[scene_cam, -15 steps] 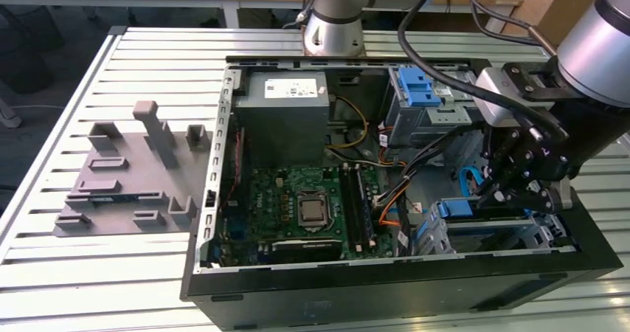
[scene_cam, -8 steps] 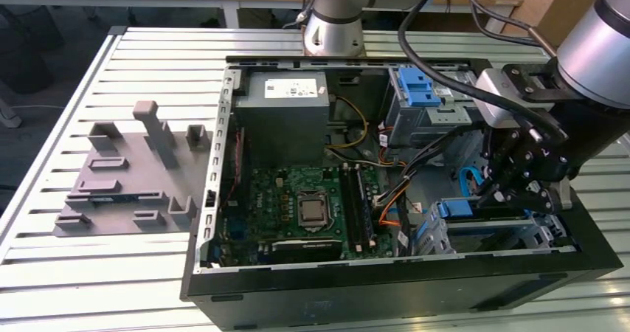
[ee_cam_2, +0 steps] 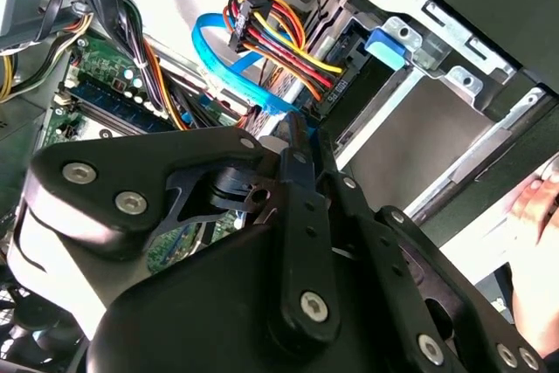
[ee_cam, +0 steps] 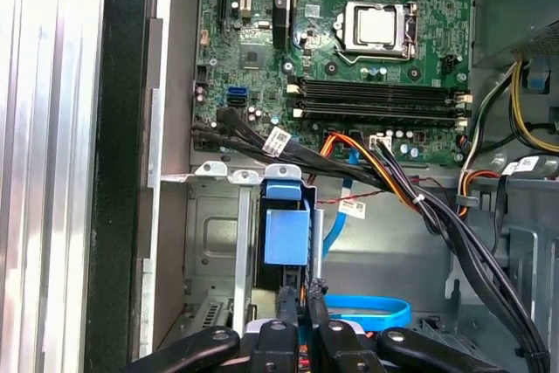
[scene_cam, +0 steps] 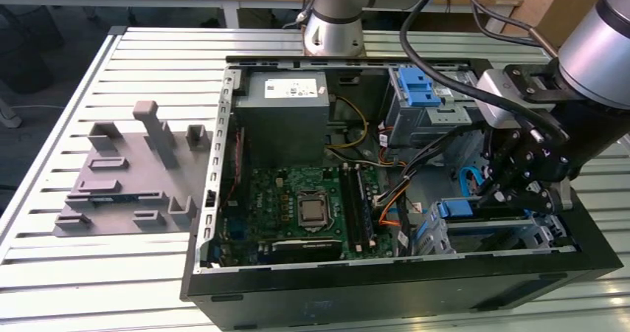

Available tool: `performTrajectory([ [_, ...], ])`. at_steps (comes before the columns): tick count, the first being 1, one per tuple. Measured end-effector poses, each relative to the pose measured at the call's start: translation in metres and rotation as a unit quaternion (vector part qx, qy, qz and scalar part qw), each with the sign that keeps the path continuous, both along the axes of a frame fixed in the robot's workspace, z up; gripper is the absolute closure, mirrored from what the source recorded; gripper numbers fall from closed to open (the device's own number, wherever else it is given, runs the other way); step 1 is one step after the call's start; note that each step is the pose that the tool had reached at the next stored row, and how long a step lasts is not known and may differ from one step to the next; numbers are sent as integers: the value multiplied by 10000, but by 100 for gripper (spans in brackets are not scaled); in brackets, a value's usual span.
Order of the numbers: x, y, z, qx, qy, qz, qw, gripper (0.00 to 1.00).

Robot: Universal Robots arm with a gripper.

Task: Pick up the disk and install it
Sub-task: 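Insert the second disk wire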

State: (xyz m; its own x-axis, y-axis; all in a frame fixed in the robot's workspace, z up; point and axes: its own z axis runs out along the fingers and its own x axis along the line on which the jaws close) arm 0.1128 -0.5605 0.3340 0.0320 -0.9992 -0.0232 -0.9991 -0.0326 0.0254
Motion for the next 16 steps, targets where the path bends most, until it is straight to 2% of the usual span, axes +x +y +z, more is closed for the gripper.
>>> performTrajectory([
  [16,3,-16,-39,7,0,0,10000,83],
])
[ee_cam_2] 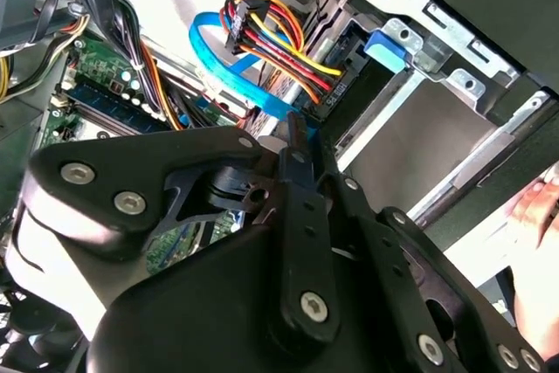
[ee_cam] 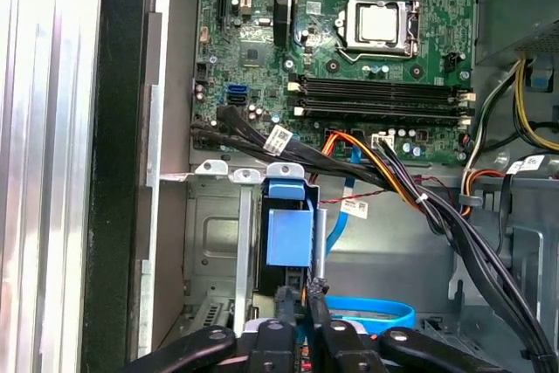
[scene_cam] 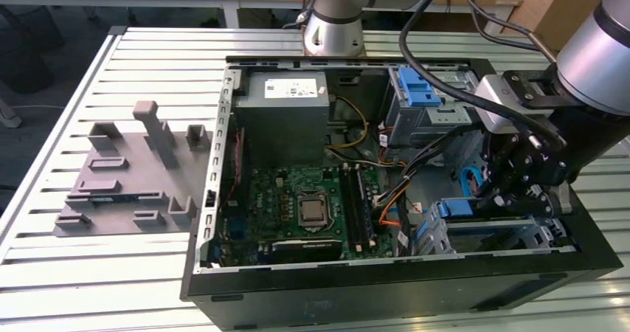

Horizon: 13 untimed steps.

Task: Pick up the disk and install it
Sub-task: 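Insert the second disk wire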

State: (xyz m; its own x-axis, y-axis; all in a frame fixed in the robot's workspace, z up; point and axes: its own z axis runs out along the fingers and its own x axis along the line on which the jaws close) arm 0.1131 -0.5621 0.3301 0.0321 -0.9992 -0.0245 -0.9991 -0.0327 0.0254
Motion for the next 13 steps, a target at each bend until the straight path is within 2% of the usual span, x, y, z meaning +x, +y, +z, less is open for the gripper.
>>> performTrajectory([
  [1,0,-1,0,0,0,0,10000,83],
  [2,0,-1,1,2,0,0,10000,76],
  [6,0,-1,26,22,0,0,10000,76],
  [13,0,-2,87,25,0,0,10000,78],
])
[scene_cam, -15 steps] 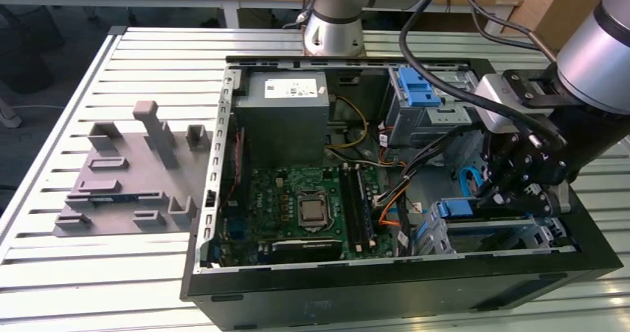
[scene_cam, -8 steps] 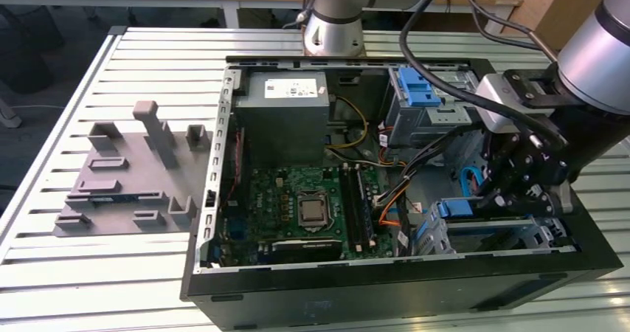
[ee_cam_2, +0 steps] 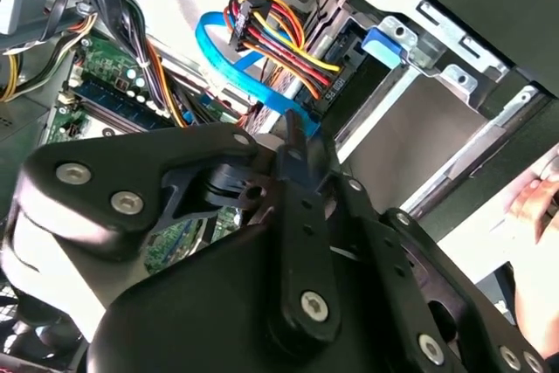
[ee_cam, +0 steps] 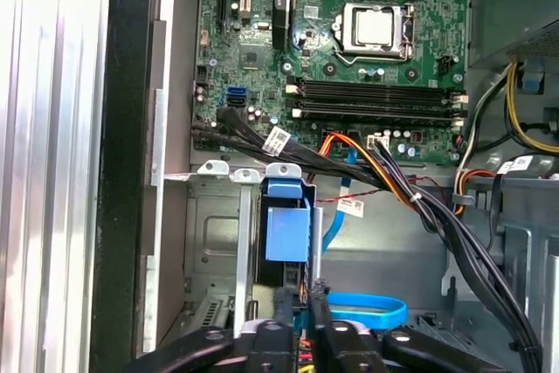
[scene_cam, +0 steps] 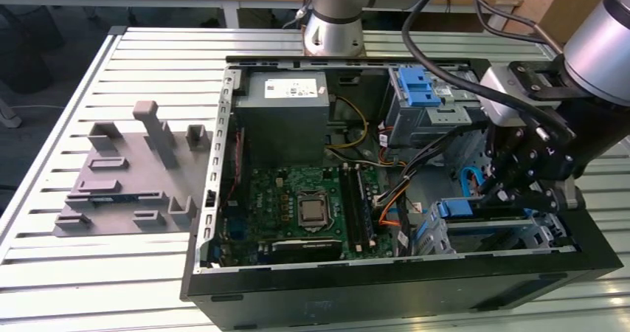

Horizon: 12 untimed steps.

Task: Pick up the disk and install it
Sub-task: 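Insert the second disk wire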

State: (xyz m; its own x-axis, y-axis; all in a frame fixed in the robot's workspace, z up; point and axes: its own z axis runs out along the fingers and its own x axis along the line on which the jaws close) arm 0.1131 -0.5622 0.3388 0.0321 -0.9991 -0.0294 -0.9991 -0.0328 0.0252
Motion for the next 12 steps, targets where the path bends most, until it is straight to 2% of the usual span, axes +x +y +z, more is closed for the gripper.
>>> performTrajectory([
  [1,0,0,5,0,0,0,10000,78],
  [3,0,0,13,1,0,0,10000,89],
  [12,0,0,46,2,0,0,10000,89],
])
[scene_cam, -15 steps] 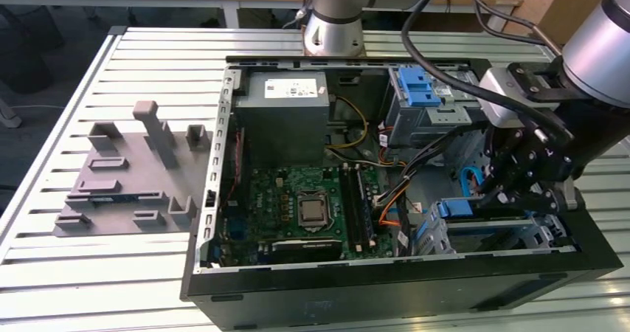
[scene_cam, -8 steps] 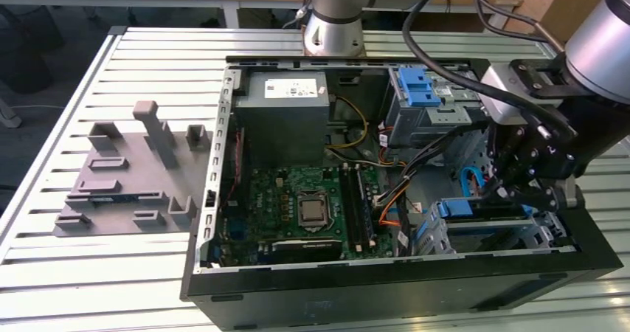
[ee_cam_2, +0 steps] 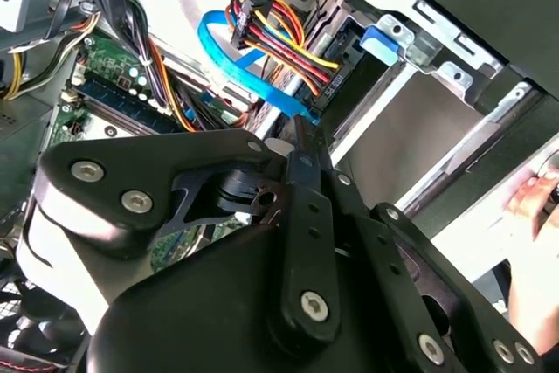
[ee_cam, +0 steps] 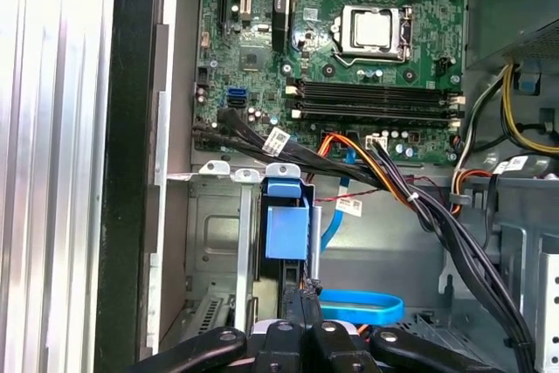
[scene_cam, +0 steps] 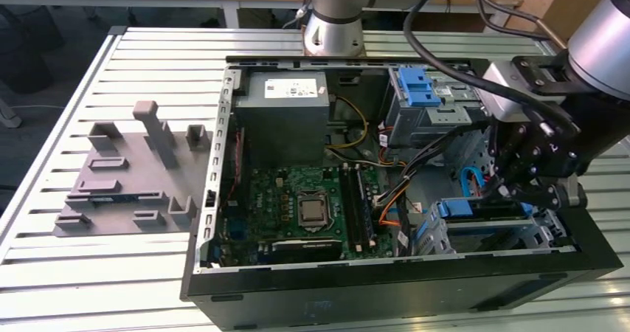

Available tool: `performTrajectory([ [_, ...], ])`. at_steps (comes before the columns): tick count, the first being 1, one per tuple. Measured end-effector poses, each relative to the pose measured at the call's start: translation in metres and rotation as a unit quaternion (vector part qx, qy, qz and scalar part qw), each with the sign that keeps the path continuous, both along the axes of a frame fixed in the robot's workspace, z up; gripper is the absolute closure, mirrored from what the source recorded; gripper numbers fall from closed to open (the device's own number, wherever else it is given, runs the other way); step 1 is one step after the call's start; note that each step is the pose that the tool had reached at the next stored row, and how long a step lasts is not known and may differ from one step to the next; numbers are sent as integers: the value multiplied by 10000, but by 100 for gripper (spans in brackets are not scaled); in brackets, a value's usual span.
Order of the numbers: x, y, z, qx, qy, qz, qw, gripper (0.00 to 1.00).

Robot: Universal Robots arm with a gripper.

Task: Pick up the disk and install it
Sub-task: 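Insert the second disk wire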

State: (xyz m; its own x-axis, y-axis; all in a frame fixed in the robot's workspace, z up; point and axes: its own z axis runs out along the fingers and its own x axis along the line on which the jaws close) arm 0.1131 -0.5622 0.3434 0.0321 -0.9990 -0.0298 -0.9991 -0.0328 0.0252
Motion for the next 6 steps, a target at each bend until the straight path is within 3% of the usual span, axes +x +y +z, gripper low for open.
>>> performTrajectory([
  [6,0,0,27,2,0,0,10000,89],
])
